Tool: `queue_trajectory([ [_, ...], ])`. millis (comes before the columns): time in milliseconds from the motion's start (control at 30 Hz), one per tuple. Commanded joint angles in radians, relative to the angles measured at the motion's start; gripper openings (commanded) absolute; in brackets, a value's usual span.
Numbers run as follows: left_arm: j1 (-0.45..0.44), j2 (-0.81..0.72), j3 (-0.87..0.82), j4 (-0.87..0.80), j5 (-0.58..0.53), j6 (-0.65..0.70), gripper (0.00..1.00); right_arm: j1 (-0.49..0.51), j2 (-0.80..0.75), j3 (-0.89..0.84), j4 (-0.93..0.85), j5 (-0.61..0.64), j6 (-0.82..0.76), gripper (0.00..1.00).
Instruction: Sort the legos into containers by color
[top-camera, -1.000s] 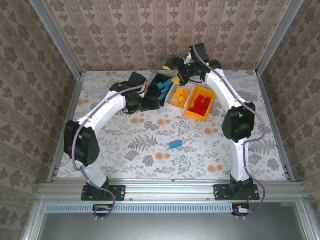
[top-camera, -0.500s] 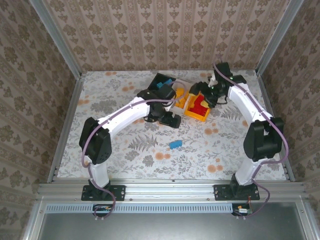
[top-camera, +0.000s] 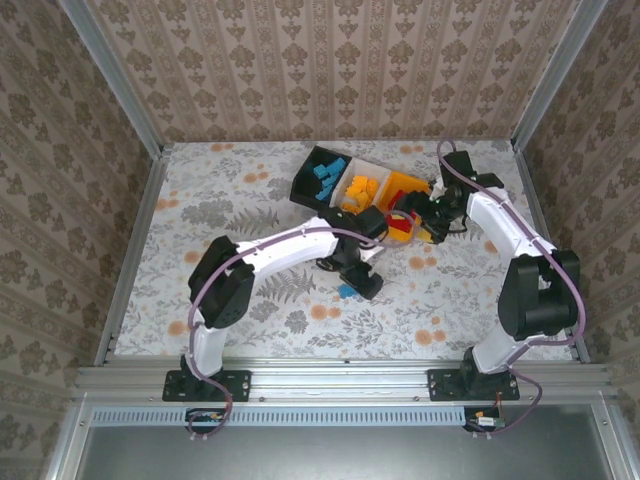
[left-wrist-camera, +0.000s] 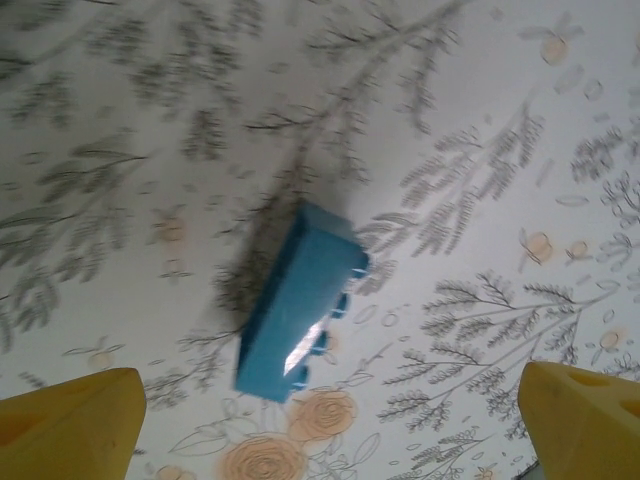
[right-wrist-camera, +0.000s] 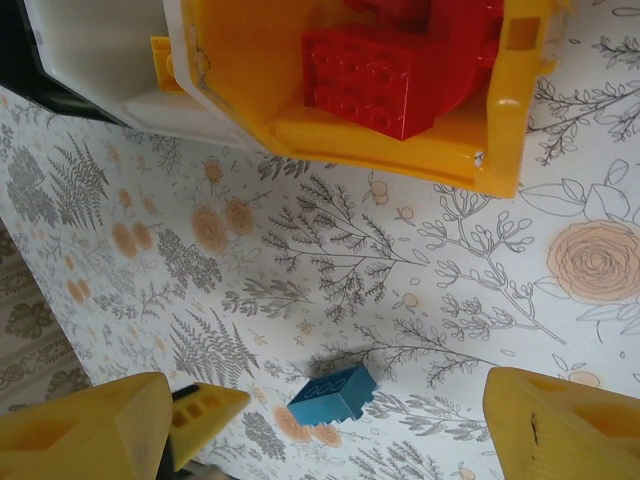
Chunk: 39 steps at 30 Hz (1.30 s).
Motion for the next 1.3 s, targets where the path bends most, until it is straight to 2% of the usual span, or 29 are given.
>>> queue_trajectory([
  [0, -0.023, 0.029, 0.012, -0.020, 0.008, 0.083, 0.96, -0.004, -0.047, -0.038, 0.016, 0.006, 0.006, 0.82],
  [467, -0.040, 0.126, 0.048, -0.041, 0.006, 0.144, 0.88, -0.006, -0.071, -0.051, 0.006, 0.029, 0.031, 0.82],
  [600, -0.027, 0.134, 0.036, -0.042, -0.006, 0.139, 0.82, -0.006, -0.059, -0.049, 0.012, 0.026, 0.035, 0.82],
  [700, -0.016, 0.133, 0.030, -0.039, -0.008, 0.132, 0.72, -0.006, -0.039, -0.039, 0.023, 0.016, 0.043, 0.82],
  [800, -0.007, 0.134, 0.025, -0.037, -0.011, 0.122, 0.56, -0.006, -0.013, -0.019, 0.032, 0.005, 0.048, 0.82],
  [867, 0.003, 0.140, 0.023, -0.042, -0.012, 0.114, 0.40, -0.006, 0.003, -0.005, 0.036, -0.001, 0.050, 0.82],
  [900, 0.008, 0.142, 0.021, -0.044, -0.011, 0.107, 0.37, -0.005, 0.012, 0.003, 0.039, -0.004, 0.051, 0.82],
  [1267, 0.065, 0.079, -0.007, -0.068, 0.003, 0.029, 0.34, -0.005, 0.082, 0.067, 0.058, -0.044, 0.063, 0.82],
])
